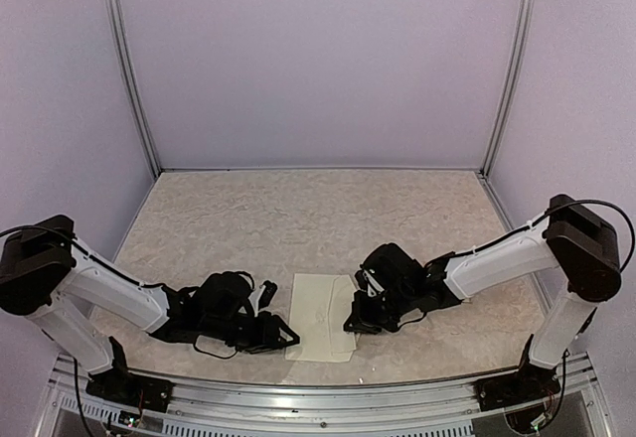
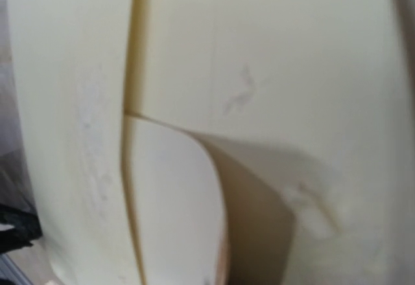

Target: Place the letter into the envelope and seal it

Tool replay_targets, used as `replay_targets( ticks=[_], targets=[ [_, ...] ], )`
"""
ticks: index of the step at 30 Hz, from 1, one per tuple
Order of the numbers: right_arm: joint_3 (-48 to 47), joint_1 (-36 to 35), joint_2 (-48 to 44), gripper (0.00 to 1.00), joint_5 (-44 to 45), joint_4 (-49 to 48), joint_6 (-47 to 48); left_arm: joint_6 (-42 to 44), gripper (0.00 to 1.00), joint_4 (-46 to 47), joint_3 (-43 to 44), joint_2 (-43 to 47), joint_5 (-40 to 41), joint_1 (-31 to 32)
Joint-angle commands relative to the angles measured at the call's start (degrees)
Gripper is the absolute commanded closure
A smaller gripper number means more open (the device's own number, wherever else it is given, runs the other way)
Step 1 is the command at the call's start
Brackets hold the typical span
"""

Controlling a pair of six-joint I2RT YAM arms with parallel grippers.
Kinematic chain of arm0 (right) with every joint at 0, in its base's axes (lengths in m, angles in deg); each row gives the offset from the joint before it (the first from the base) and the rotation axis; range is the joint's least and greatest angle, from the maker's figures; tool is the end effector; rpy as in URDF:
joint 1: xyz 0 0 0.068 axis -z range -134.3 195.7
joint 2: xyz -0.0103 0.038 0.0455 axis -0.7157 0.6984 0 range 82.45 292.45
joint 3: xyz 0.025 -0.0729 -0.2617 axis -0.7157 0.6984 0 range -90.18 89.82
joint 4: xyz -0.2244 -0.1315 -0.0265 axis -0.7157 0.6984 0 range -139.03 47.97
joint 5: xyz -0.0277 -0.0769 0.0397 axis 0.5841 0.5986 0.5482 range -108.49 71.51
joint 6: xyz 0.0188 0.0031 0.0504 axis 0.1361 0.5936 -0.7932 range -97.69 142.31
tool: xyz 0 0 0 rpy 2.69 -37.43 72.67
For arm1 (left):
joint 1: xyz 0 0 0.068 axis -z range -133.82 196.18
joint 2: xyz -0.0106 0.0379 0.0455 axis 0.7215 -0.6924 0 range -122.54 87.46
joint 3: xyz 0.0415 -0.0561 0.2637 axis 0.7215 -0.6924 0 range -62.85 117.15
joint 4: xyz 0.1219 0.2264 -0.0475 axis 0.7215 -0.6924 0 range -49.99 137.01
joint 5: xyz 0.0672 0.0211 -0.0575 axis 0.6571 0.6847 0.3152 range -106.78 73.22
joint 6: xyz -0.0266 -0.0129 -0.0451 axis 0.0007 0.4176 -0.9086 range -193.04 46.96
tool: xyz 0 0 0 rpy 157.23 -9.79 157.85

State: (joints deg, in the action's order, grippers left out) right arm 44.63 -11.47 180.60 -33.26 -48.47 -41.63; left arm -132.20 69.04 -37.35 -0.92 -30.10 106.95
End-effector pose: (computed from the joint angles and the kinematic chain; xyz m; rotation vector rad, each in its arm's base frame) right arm 0.1644 0.2716 0.1283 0.0472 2.8771 1.0083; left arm 0.1197 -0.2307 0.1155 0.1784 2.6443 -1.2024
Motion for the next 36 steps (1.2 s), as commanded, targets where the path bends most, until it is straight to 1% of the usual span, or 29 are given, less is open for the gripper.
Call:
replay_targets(
  ticks=[1, 12, 18, 22, 24, 27, 30, 36],
  targets=[
    [-1.8, -1.1, 2.4, 1.00, -1.2, -2.3, 0.4, 0.0, 0.58, -0.3, 1.0, -1.8, -1.2, 0.5],
    [-4.1, -1.9, 5.0, 1.00, -2.3, -3.8, 1.4, 0.0, 0.59, -0.1, 2.0, -2.9, -1.6, 1.0],
    [-5.3, -1.9, 4.0, 1.00, 0.0, 0.1, 2.8, -0.2, 0.59, -1.4, 1.8, -1.8, 0.1, 1.2],
    [-4.8, -1.9, 2.6, 1.00, 1.9, 2.5, 2.9, 0.6, 0.59, -3.8, 2.1, 0.3, 1.9, 1.3],
    [-4.8, -1.9, 2.2, 1.00, 2.4, 3.5, 2.9, 1.5, 0.58, -6.4, 2.6, 1.9, 3.9, 1.1],
    [-4.4, -1.9, 1.6, 1.00, 2.9, 4.3, 2.9, 2.3, 0.57, -8.7, 2.7, 3.9, 6.2, 0.0],
    [-4.1, -1.9, 0.9, 1.00, 3.2, 4.4, 2.9, 2.4, 0.57, -7.9, 2.0, 5.4, 6.6, -1.6],
    [-4.7, -1.9, 0.8, 1.00, 3.6, 5.3, 3.1, 3.3, 0.57, -6.6, 3.2, 3.9, 7.1, -3.3]
  ],
)
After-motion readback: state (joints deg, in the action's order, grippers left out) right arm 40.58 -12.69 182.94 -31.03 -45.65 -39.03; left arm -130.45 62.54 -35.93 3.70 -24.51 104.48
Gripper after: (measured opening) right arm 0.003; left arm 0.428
